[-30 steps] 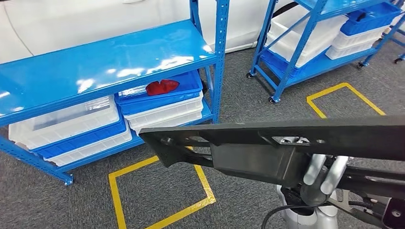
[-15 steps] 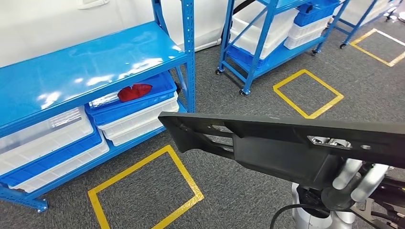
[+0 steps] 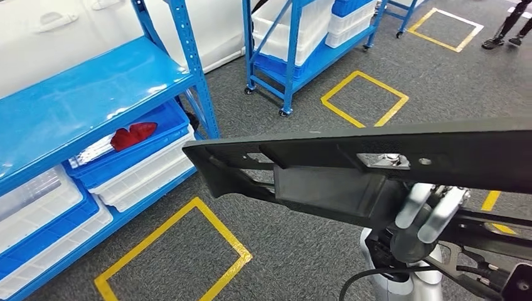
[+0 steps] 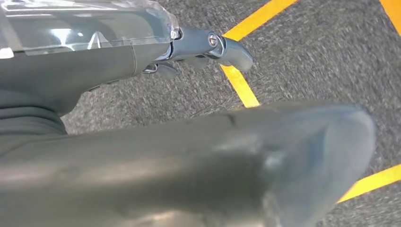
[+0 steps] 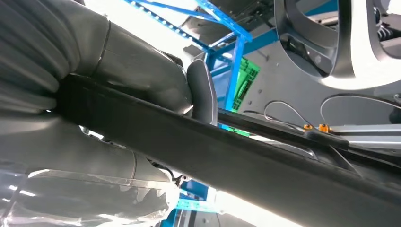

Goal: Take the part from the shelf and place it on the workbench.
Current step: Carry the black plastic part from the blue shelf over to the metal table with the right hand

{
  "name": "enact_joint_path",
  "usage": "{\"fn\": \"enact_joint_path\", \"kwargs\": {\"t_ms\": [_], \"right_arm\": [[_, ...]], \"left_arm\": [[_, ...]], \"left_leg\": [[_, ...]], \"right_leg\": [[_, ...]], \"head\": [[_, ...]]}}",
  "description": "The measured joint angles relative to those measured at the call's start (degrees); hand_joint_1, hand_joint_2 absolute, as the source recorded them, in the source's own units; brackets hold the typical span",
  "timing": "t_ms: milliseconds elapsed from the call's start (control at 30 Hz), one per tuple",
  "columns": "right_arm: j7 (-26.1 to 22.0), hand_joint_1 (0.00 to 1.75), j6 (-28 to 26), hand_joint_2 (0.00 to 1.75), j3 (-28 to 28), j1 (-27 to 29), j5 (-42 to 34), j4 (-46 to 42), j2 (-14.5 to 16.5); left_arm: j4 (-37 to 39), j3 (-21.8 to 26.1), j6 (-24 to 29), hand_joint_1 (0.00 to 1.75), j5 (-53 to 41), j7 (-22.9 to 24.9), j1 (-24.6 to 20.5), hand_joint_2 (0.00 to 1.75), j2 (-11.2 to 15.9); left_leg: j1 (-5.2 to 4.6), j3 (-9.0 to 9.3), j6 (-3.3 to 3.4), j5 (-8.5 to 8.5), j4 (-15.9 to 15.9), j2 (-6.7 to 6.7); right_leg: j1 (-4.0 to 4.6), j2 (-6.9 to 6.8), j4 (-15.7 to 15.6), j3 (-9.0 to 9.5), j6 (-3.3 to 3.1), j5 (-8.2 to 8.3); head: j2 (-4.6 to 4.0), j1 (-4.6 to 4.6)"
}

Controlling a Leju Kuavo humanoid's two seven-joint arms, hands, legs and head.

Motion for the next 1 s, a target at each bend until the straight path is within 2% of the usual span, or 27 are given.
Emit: {"fn": "enact_joint_path", "kwargs": {"t_ms": [33, 67, 100, 133, 167, 233, 267, 300, 367, 400, 433, 500, 533, 567, 600, 633, 667, 700, 767, 800, 867, 900, 933, 1000], "right_arm": [[0.0, 1.75, -0.1, 1.75, 0.4, 0.0, 0.0, 0.1, -0.1], [0.0, 1.75, -0.1, 1.75, 0.7, 0.0, 0.0, 0.2, -0.3], [0.0, 1.75, -0.2, 1.75, 0.9, 0.0, 0.0, 0.3, -0.5], [0.0, 1.75, -0.3, 1.75, 1.1, 0.0, 0.0, 0.4, -0.6], [0.0, 1.75, -0.4, 1.75, 1.2, 0.0, 0.0, 0.4, -0.8], [0.0, 1.75, -1.1, 1.75, 1.5, 0.0, 0.1, 0.3, -1.2], [0.0, 1.75, -1.6, 1.75, 1.7, 0.1, 0.2, 0.2, -1.5], [0.0, 1.75, -2.1, 1.75, 1.8, 0.3, 0.2, 0.1, -1.8], [0.0, 1.75, -2.5, 1.75, 1.9, 1.1, 0.1, -0.5, -2.4], [0.0, 1.75, -2.4, 1.75, 1.9, 1.6, 0.2, -0.9, -2.6], [0.0, 1.75, -2.1, 1.75, 2.0, 2.2, 0.3, -1.2, -2.8], [0.0, 1.75, -1.1, 1.75, 2.2, 3.7, 0.6, -1.8, -2.8], [0.0, 1.75, -0.5, 1.75, 2.4, 4.7, 0.8, -2.0, -2.8], [0.0, 1.75, 0.2, 1.75, 2.5, 5.6, 0.9, -2.0, -2.8], [0.0, 1.75, 0.8, 1.75, 2.5, 6.3, 1.0, -2.0, -2.8], [0.0, 1.75, 1.3, 1.75, 2.5, 6.6, 0.9, -2.0, -2.9], [0.0, 1.75, 1.7, 1.75, 2.5, 6.8, 0.8, -2.0, -2.9], [0.0, 1.75, 1.9, 1.75, 2.5, 6.8, 0.8, -2.0, -2.9], [0.0, 1.75, 2.0, 1.75, 2.5, 6.7, 0.5, -2.0, -2.9], [0.0, 1.75, 2.1, 1.75, 2.4, 6.6, 0.2, -2.0, -3.0], [0.0, 1.75, 2.5, 1.75, 2.1, 6.2, -1.1, -1.8, -3.4], [0.0, 1.75, 2.7, 1.75, 1.8, 5.7, -2.1, -1.6, -3.8], [0.0, 1.75, 2.7, 1.75, 1.5, 5.0, -3.1, -1.3, -4.3], [0.0, 1.75, 1.7, 1.75, 1.4, 2.8, -5.7, -0.1, -5.4]], "left_arm": [[0.0, 0.0, 0.0, 0.00, 0.0, 0.0, 0.2, 0.00, 0.0], [0.0, 0.0, 0.0, 0.00, 0.0, 0.1, 0.3, 0.00, 0.0], [0.0, 0.0, 0.1, 0.00, 0.0, 0.1, 0.3, 0.00, -0.1], [0.0, 0.0, 0.1, 0.00, -0.1, 0.1, 0.3, 0.00, -0.1], [0.0, 0.0, 0.1, 0.00, -0.1, 0.1, 0.3, 0.00, -0.1], [0.0, 0.0, 0.4, 0.00, -0.6, 0.1, 0.3, 0.00, -0.2], [0.0, -0.1, 0.7, 0.00, -1.0, 0.2, 0.3, 0.00, -0.3], [0.0, -0.2, 1.1, 0.00, -1.5, 0.2, 0.3, 0.00, -0.3], [0.0, -0.7, 1.8, 0.00, -2.4, 0.3, 0.2, 0.00, -0.6], [0.0, -1.0, 2.1, 0.00, -2.7, 0.4, 0.1, 0.00, -0.8], [0.0, -1.2, 2.3, 0.00, -3.0, 0.6, 0.0, 0.00, -1.0], [0.0, -1.4, 2.4, 0.00, -2.9, 1.0, 0.3, 0.00, -1.3], [0.0, -1.4, 2.4, 0.00, -2.7, 1.2, 0.5, 0.00, -1.4], [0.0, -1.4, 2.2, 0.00, -2.5, 1.2, 0.7, 0.00, -1.6], [0.0, -1.4, 1.9, 0.00, -2.3, 1.2, 0.8, 0.00, -1.7], [0.0, -1.4, 1.5, 0.00, -2.1, 1.2, 0.8, 0.00, -1.9], [0.0, -1.4, 1.2, 0.00, -2.1, 1.2, 0.8, 0.00, -2.1], [0.0, -1.4, 1.0, 0.00, -2.0, 1.2, 0.7, 0.00, -2.2], [0.0, -1.4, 0.8, 0.00, -2.0, 1.1, 0.6, 0.00, -2.5], [0.0, -1.4, 0.7, 0.00, -2.1, 1.0, 0.6, 0.00, -2.6], [0.0, -1.4, 0.3, 0.00, -2.2, 0.8, 0.5, 0.00, -2.7], [0.0, -1.4, 0.1, 0.00, -2.2, 0.7, 0.3, 0.00, -2.8], [0.0, -1.4, 0.0, 0.00, -2.2, 0.6, 0.2, 0.00, -2.9], [0.0, -1.4, -0.1, 0.00, -2.2, 0.4, 0.1, 0.00, -3.1]], "left_leg": [[0.01, -1.77, -0.06, -1.32, 3.7, -0.38], [0.03, -2.91, -0.08, -1.61, 5.8, -0.51], [0.07, -3.07, -0.07, -0.73, 5.8, -0.55], [0.16, -2.10, -0.04, 1.23, 3.3, -0.75], [0.32, -0.42, -0.01, 3.61, -0.7, -1.54], [0.63, 2.55, 0.18, 6.35, -7.6, -4.18], [0.66, 3.22, 0.36, 6.67, -9.2, -5.14], [0.55, 3.39, 0.64, 6.47, -9.7, -5.38], [0.46, 3.49, 1.43, 6.82, -10.0, -4.20], [0.50, 3.57, 1.86, 7.04, -10.3, -3.55], [0.58, 3.65, 2.27, 7.24, -10.6, -2.84], [0.44, 3.71, 2.76, 7.33, -10.8, -1.42], [0.31, 3.68, 2.88, 7.27, -10.8, -0.63], [0.19, 3.66, 2.91, 7.21, -10.8, 0.17], [0.08, 3.65, 2.92, 7.14, -10.8, 0.96], [0.00, 3.67, 2.88, 7.07, -10.8, 1.70], [-0.07, 3.76, 2.81, 6.99, -10.8, 2.35], [-0.17, 3.89, 2.69, 6.88, -10.8, 2.95], [-0.40, 4.12, 2.24, 6.63, -10.8, 3.96], [-0.47, 4.23, 1.96, 6.54, -10.8, 4.47], [-0.48, 4.50, 1.38, 6.45, -11.0, 5.39], [-0.41, 4.60, 1.07, 6.20, -10.9, 4.97], [-0.33, 4.34, 0.82, 5.50, -10.0, 3.88], [-0.13, 1.88, 0.43, 2.34, -4.5, 0.83]], "right_leg": [[0.01, 0.78, 0.0, -0.05, -0.05, 0.03], [0.01, 1.60, 0.1, -0.08, -0.06, 0.04], [0.00, 2.40, 0.2, -0.08, -0.04, 0.03], [-0.04, 3.19, 0.4, -0.06, 0.03, -0.01], [-0.08, 3.93, 0.6, -0.04, 0.17, -0.07], [-0.04, 5.31, 1.0, -0.27, 0.74, -0.16], [-0.07, 5.92, 1.1, -0.51, 1.12, -0.09], [-0.11, 6.52, 1.1, -0.76, 1.56, 0.06], [-0.37, 7.40, 1.0, -1.08, 2.35, 0.35], [-0.35, 6.76, 1.6, -1.40, 2.64, -0.03], [-0.30, 5.55, 3.1, -2.15, 2.86, -1.02], [-0.19, 2.37, 9.2, -5.08, 3.15, -4.40], [-0.25, 1.48, 12.8, -6.86, 3.27, -5.99], [-0.31, 0.98, 15.4, -8.10, 3.32, -6.78], [-0.35, 0.64, 16.1, -8.40, 3.28, -6.58], [-0.34, 0.32, 14.6, -7.49, 3.14, -5.42], [-0.25, -0.29, 11.1, -5.53, 2.89, -3.67], [0.03, -1.55, 6.9, -3.23, 2.48, -2.32], [0.65, -3.28, 1.3, -0.23, 1.72, -0.91], [0.93, -3.48, 0.5, 0.12, 1.43, -0.93], [0.91, -2.15, 0.2, 0.07, 0.96, -0.58], [0.75, -1.58, -0.1, 0.18, 0.68, -0.33], [0.54, -1.03, -0.5, 0.31, 0.40, -0.07], [0.31, 0.12, -0.9, 0.40, -0.02, 0.30]], "head": [[0.00, 0.00], [0.00, 0.00], [0.00, 0.01], [0.00, 0.01], [0.00, 0.01], [0.00, 0.00], [0.00, 0.00], [0.00, 0.00], [0.00, 0.01], [0.00, 0.02], [0.00, 0.02], [0.00, 0.04], [0.00, 0.03], [0.00, 0.03], [0.00, 0.03], [0.00, 0.03], [0.00, 0.03], [0.00, 0.03], [0.00, 0.03], [0.00, 0.03], [0.00, 0.03], [0.00, 0.03], [0.00, 0.03], [0.00, 0.03]]}}
